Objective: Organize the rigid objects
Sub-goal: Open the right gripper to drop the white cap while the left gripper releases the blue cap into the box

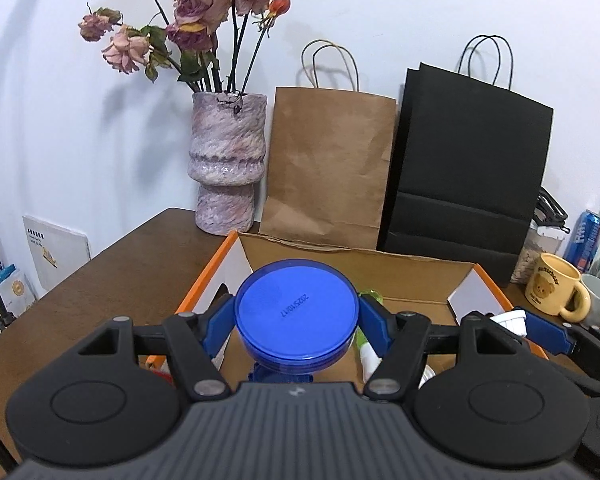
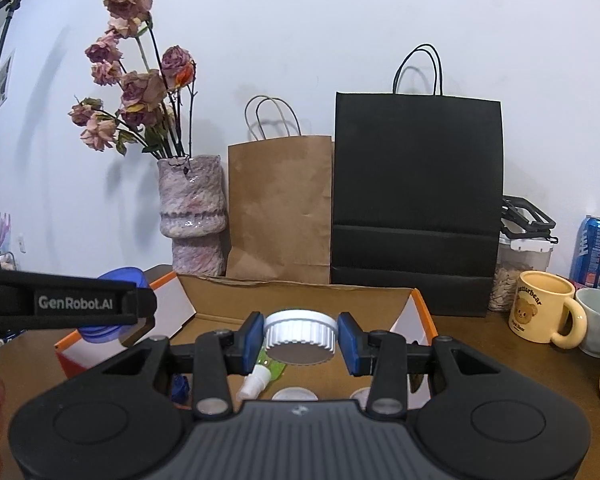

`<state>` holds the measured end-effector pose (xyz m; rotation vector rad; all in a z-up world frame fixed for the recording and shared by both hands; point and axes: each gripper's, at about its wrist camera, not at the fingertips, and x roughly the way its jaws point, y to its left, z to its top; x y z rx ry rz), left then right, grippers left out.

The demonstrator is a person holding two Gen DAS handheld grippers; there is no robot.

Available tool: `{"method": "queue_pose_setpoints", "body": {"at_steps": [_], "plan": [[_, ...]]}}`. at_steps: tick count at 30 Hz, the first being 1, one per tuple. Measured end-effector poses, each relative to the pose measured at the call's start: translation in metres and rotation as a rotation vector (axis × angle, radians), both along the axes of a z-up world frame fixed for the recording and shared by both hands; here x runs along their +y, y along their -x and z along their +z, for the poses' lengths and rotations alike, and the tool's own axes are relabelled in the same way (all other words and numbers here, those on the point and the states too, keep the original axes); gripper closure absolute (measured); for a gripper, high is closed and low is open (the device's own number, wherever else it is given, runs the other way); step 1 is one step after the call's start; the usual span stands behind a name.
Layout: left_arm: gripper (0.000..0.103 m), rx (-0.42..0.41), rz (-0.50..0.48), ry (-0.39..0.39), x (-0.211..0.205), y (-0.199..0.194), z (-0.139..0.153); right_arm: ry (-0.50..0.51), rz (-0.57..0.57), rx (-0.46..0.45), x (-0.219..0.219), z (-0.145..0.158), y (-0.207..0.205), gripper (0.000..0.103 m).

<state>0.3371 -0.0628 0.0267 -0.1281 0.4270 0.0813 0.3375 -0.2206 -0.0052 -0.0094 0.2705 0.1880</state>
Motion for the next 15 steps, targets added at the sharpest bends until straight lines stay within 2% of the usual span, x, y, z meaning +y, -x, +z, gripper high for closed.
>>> {"method": "queue_pose_setpoints", "body": {"at_steps": [15], "plan": [[0.035, 0.024, -0.009, -0.041, 0.005, -0.045, -0.008, -0.003, -0.004, 0.046, 0.003, -0.011, -0.043, 0.064]]}}
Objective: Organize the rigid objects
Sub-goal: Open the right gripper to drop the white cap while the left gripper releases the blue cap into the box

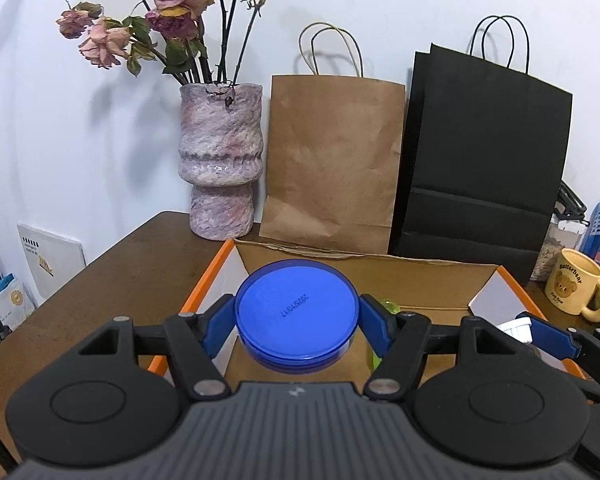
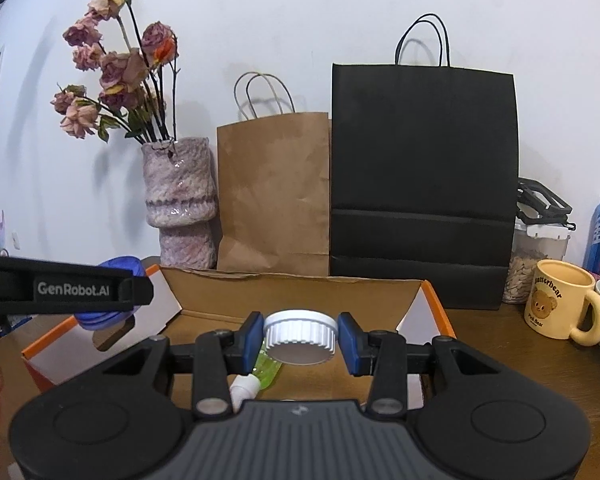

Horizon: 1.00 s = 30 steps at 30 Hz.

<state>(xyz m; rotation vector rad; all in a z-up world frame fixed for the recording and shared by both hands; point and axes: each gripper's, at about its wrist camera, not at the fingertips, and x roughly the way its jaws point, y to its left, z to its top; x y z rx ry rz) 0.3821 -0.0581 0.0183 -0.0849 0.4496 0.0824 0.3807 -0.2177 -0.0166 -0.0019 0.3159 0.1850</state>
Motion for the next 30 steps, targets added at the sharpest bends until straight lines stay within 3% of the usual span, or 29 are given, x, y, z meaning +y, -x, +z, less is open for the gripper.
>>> {"method": "queue_pose_setpoints", "body": {"at_steps": [9, 11, 14, 15, 16, 19, 22, 30], "plan": [[0.035, 0.027, -0.028, -0.013, 0.002, -0.014, -0.007, 0.029, -0.003, 0.017, 0.003, -0.006, -0.006, 0.063], [0.029, 0.024, -0.031, -0.012, 0.002, -0.013, -0.006, 0.030, -0.010, 0.017, 0.003, -0.006, -0.006, 0.063], [0.005, 0.006, -0.018, -0.013, 0.003, -0.012, -0.005, 0.033, -0.024, 0.012, 0.002, -0.006, -0.005, 0.045], [0.000, 0.001, -0.015, -0.013, 0.004, -0.012, -0.004, 0.033, -0.035, 0.007, 0.001, -0.006, -0.004, 0.030], [0.000, -0.006, -0.013, -0.009, 0.004, -0.011, -0.003, 0.035, -0.047, 0.001, 0.001, -0.006, -0.003, 0.019], [0.000, 0.001, 0.003, 0.000, 0.006, -0.012, -0.004, 0.034, -0.075, -0.014, -0.003, -0.006, -0.002, 0.004], [0.000, 0.009, 0.013, -0.005, 0.006, -0.014, -0.004, 0.029, -0.088, -0.020, -0.005, -0.006, -0.001, 0.000], [0.000, 0.011, 0.019, -0.006, 0.007, -0.013, -0.004, 0.021, -0.083, -0.022, -0.006, -0.007, -0.002, 0.000]]}}
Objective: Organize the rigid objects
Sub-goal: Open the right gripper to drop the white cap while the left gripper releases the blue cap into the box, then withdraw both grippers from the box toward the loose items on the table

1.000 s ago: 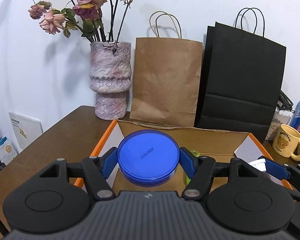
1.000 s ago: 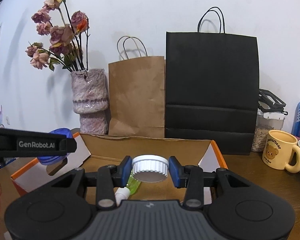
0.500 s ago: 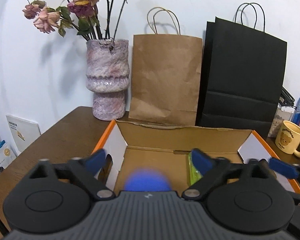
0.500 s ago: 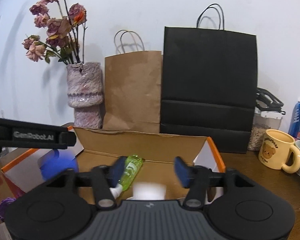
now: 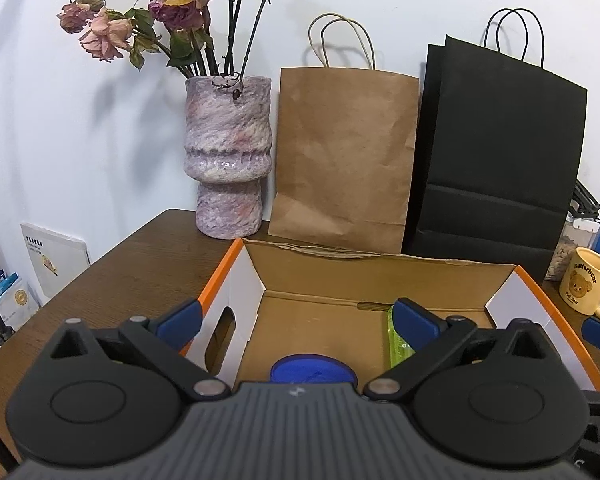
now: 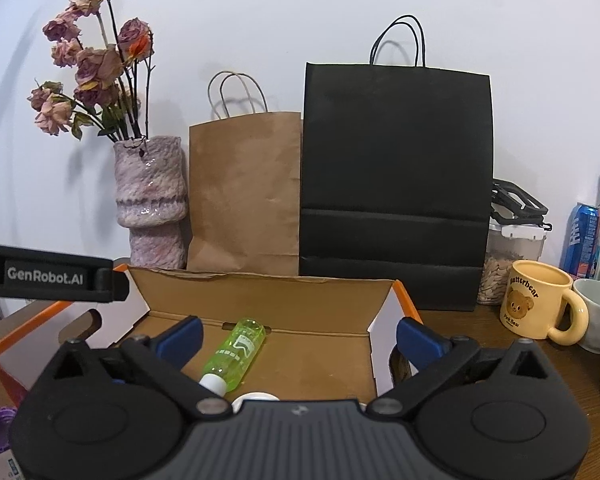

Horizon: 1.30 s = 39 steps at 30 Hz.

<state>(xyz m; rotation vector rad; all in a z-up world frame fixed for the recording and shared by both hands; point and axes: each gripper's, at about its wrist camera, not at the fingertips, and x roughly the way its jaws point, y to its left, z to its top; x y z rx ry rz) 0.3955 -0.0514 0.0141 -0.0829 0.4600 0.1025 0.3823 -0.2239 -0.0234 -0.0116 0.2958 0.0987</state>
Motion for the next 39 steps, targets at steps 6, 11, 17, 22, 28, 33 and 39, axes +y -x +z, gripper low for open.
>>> {"method": "queue_pose_setpoints", "body": {"at_steps": [6, 11, 17, 22, 28, 33, 39], "plan": [[0.000, -0.001, -0.003, 0.002, 0.000, 0.000, 0.000, -0.004, 0.001, -0.007, 0.001, 0.000, 0.002, 0.000], [0.000, -0.003, -0.005, 0.003, 0.000, 0.001, 0.001, -0.002, 0.003, -0.012, 0.001, 0.000, 0.004, 0.000], [0.000, -0.007, -0.009, 0.006, 0.001, 0.003, 0.003, -0.007, -0.001, -0.023, -0.001, 0.001, 0.008, 0.000], [0.000, -0.011, -0.012, 0.007, 0.000, 0.006, 0.004, -0.005, 0.007, -0.027, -0.001, 0.001, 0.010, 0.000], [0.000, -0.025, -0.015, 0.007, 0.000, 0.013, 0.006, -0.006, 0.015, -0.045, 0.000, 0.003, 0.018, 0.000], [0.000, -0.039, -0.010, 0.003, 0.003, 0.024, 0.008, 0.003, 0.028, -0.067, 0.003, 0.005, 0.028, 0.000], [0.000, -0.047, 0.001, 0.009, 0.010, 0.043, 0.008, 0.015, 0.051, -0.079, 0.005, 0.005, 0.046, 0.000]]}}
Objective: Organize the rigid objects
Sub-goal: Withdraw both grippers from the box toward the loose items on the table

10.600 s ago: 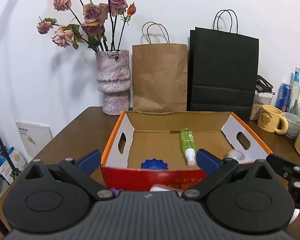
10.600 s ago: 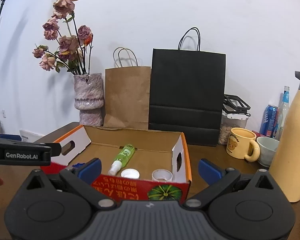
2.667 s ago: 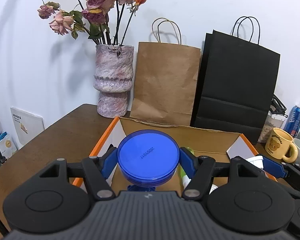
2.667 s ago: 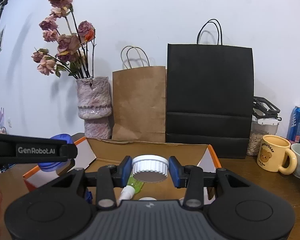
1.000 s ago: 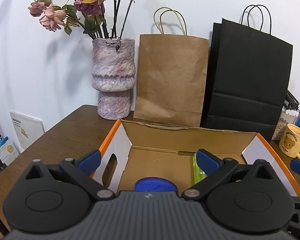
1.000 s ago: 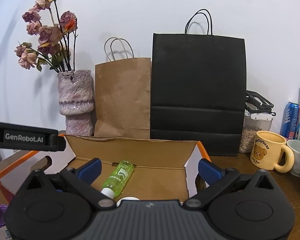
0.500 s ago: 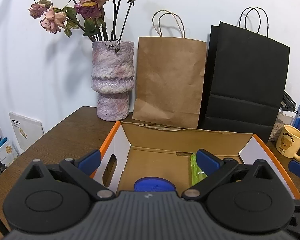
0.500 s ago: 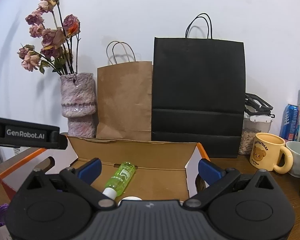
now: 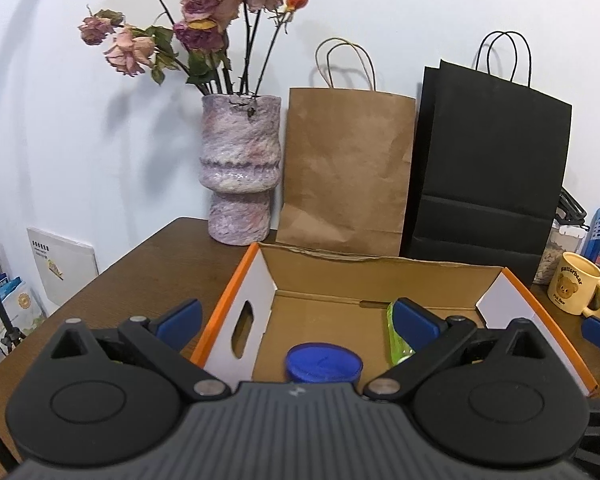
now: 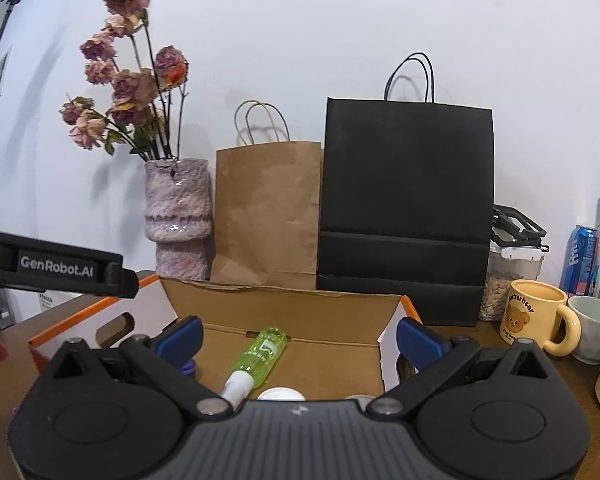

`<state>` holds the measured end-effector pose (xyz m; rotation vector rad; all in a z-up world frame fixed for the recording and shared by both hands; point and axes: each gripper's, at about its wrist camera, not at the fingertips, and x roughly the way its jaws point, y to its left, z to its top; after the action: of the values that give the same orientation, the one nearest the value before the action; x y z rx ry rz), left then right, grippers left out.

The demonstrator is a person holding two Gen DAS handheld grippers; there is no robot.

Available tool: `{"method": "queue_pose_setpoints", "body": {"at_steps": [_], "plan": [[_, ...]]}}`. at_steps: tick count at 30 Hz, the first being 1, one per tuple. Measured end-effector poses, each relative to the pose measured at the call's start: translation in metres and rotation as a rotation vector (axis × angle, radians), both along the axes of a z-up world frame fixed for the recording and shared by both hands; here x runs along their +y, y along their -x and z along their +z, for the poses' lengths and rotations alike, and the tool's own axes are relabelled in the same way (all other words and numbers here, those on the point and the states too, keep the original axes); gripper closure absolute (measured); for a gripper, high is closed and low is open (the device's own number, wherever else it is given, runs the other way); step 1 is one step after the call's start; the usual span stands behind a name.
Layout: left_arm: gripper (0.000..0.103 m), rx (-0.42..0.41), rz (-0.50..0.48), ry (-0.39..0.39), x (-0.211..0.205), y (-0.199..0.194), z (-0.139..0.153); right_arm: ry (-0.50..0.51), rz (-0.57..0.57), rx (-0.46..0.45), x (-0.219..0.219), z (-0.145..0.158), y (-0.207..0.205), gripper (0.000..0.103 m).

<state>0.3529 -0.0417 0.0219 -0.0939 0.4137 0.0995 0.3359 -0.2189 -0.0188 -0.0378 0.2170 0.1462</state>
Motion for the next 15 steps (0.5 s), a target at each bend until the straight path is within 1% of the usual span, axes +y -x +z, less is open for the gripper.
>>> {"method": "queue_pose_setpoints", "body": {"at_steps": [9, 15], "plan": [[0.000, -0.010, 0.007, 0.000, 0.006, 0.036, -0.004, 0.033, 0.032, 0.002, 0.002, -0.004, 0.031, 0.000], [0.000, 0.001, -0.011, 0.006, 0.005, 0.055, -0.010, 0.047, 0.041, 0.016, -0.001, -0.010, 0.052, 0.000]]}}
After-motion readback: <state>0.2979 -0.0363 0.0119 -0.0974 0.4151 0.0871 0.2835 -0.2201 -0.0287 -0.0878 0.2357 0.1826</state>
